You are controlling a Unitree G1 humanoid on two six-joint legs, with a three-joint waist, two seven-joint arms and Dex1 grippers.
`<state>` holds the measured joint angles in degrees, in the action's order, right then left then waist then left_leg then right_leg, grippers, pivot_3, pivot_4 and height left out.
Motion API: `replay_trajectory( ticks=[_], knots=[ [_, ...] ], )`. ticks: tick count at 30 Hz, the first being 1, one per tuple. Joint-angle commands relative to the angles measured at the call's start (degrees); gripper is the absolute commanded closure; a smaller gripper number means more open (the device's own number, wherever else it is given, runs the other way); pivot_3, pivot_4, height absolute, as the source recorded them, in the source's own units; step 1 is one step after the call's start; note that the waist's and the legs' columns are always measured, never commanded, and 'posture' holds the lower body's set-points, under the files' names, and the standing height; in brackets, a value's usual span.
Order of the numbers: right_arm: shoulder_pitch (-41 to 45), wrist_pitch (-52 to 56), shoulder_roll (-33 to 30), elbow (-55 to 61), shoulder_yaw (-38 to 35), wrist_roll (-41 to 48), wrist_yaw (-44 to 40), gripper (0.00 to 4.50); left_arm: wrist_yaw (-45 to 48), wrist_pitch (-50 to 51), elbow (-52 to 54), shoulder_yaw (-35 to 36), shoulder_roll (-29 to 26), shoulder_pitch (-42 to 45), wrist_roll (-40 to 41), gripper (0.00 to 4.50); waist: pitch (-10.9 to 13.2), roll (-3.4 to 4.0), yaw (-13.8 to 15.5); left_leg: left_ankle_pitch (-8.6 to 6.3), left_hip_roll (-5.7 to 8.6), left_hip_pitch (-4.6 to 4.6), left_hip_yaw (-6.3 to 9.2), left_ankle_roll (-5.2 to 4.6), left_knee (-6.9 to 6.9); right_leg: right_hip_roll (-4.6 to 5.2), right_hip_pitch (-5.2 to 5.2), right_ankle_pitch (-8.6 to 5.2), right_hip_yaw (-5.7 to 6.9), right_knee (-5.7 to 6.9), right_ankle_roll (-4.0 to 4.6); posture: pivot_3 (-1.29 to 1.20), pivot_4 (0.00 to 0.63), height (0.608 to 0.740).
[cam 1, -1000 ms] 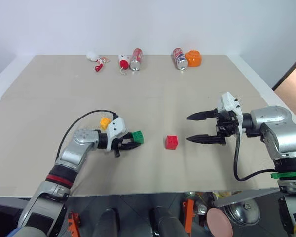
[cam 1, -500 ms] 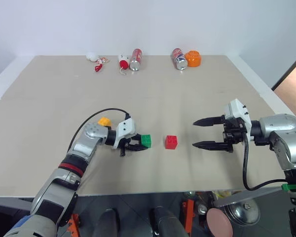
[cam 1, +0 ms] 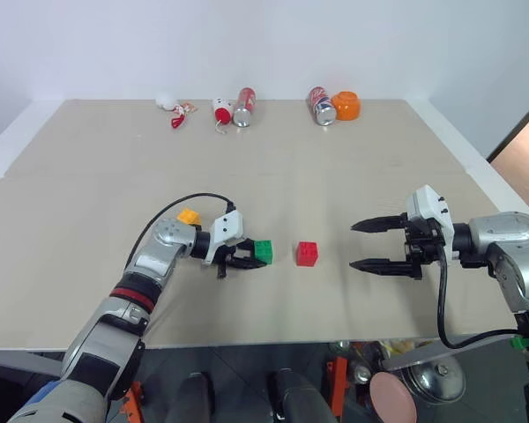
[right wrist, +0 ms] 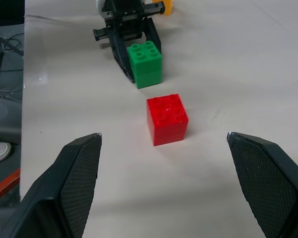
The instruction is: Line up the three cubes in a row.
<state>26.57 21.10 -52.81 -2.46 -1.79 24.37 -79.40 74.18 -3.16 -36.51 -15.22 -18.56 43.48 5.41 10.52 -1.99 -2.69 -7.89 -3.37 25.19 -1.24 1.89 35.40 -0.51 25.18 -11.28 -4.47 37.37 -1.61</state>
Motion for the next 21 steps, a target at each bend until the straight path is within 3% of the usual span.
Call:
replay_trajectory(
  ticks=[1,14,15,21],
  knots=[
    [1.3,-0.7,-0.2,0.5,-1.0,0.2,0.2,0.31,1.5,0.2,0.3,-0.7,0.9,1.5,-0.2,3.19,0.0,0.0,0.1,-0.03,0.02,0.02,0.01,-0.03,-0.01,0.0,0.0,-0.02,-0.01,0.0,-0.02,0.0,0.15,0.74],
    [0.9,-0.7,0.3,1.3,-1.1,0.4,0.8,0.31,2.6,-2.4,-3.6,-1.1,1.0,2.8,-2.6,3.19,0.0,0.0,0.1,-0.16,0.09,0.07,0.06,-0.13,0.0,-0.01,0.01,-0.06,-0.07,0.0,-0.09,0.0,0.15,0.74],
    [0.8,-0.7,0.3,1.4,-1.1,0.5,0.9,0.31,1.7,-3.0,-4.2,-1.0,1.1,3.0,-3.1,2.09,0.0,0.0,0.1,-0.16,0.09,0.06,0.06,-0.13,0.01,-0.01,0.0,-0.06,-0.08,0.0,-0.09,0.0,0.15,0.74],
    [0.4,-0.8,0.4,1.5,-1.2,0.5,1.2,0.31,-0.7,-5.8,-6.7,-0.7,1.0,3.6,-4.5,0.11,0.0,0.0,0.0,-0.16,0.09,0.01,0.05,-0.14,0.05,-0.01,-0.02,-0.06,-0.11,0.0,-0.08,0.0,0.15,0.74]
  ],
)
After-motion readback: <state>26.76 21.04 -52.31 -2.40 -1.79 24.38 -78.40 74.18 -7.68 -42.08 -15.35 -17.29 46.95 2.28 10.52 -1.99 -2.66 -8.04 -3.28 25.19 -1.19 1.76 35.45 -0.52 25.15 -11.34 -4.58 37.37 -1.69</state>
